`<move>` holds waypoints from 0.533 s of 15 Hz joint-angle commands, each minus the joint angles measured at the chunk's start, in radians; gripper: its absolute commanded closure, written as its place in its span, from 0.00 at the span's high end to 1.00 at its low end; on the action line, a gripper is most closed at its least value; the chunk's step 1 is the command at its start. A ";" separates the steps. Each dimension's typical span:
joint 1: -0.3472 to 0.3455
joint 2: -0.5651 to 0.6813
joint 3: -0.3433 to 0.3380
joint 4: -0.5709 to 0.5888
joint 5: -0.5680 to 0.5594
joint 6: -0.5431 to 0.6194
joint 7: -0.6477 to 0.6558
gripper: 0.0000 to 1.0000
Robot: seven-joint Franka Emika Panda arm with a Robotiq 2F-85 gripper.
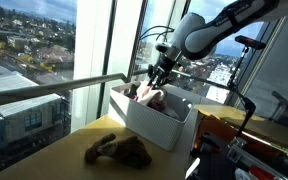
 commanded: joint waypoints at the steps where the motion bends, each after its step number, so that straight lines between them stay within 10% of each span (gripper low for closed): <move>1: 0.008 -0.130 0.061 -0.044 -0.002 -0.002 0.016 0.61; 8: 0.186 -0.138 0.157 -0.072 -0.104 0.015 0.167 1.00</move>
